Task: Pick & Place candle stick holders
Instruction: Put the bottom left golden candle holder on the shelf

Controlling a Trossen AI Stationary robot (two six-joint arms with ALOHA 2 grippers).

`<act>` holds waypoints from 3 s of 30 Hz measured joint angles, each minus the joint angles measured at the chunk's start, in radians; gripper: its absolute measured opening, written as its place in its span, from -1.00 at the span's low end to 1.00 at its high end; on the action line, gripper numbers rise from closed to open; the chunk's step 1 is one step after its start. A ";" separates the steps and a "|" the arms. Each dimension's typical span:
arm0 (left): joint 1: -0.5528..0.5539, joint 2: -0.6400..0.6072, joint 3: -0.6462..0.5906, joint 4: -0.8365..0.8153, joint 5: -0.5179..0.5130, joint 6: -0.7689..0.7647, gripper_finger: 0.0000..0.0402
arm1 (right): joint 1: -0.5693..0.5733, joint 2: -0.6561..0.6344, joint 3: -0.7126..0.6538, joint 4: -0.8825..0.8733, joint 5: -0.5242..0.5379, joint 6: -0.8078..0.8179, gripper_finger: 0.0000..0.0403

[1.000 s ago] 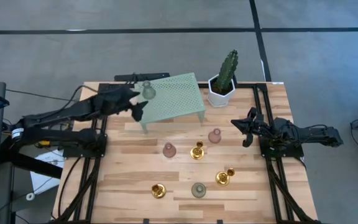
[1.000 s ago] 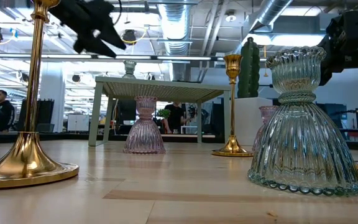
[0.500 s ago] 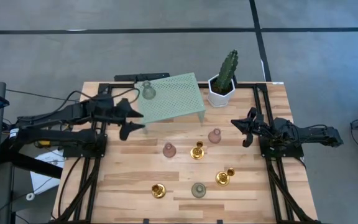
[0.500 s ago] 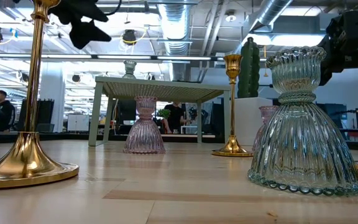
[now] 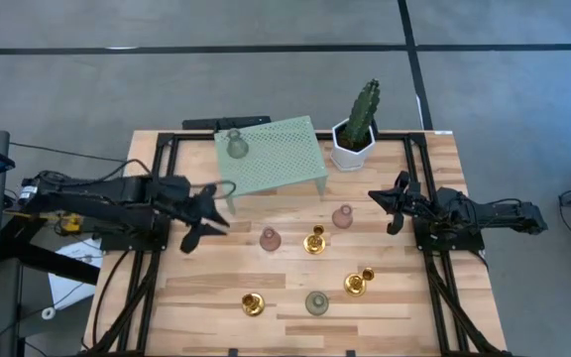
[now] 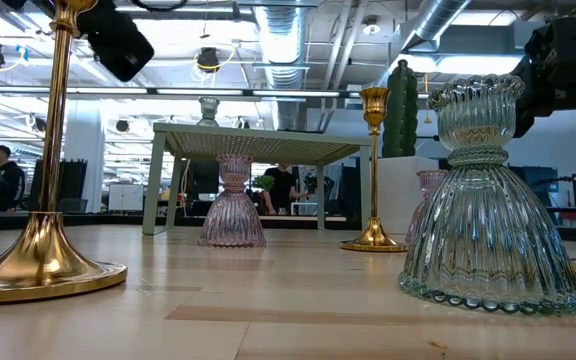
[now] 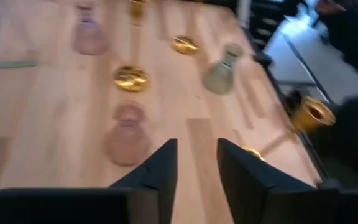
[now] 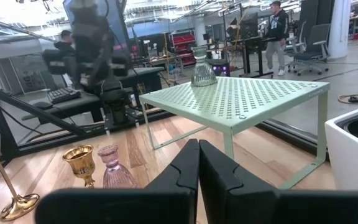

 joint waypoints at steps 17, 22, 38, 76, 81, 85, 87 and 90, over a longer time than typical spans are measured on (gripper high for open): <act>-0.410 -0.050 -0.345 0.424 -0.220 -0.062 -0.96 | 0.000 0.000 -0.001 0.006 0.000 0.000 -1.00; -0.458 -0.005 -0.524 0.763 -0.259 -0.070 -0.97 | 0.000 0.000 -0.001 0.006 0.001 0.030 -1.00; -0.480 0.331 -0.628 1.161 -0.232 0.092 -0.94 | 0.000 0.000 -0.001 0.002 0.002 0.052 -1.00; -0.480 0.450 -0.600 1.370 -0.234 0.090 -0.94 | 0.000 0.000 0.000 -0.001 0.002 0.052 -1.00; -0.480 0.450 -0.600 1.373 -0.234 0.090 -0.94 | 0.000 0.000 0.000 -0.001 0.002 0.051 -1.00; -0.480 0.450 -0.600 1.373 -0.234 0.090 -0.94 | 0.000 0.000 0.000 -0.001 0.001 0.051 -1.00; -0.480 0.450 -0.600 1.373 -0.234 0.090 -0.94 | 0.000 0.000 0.000 -0.001 0.001 0.051 -1.00; -0.480 0.450 -0.600 1.375 -0.234 0.090 -0.94 | 0.000 0.000 0.000 -0.001 0.001 0.051 -1.00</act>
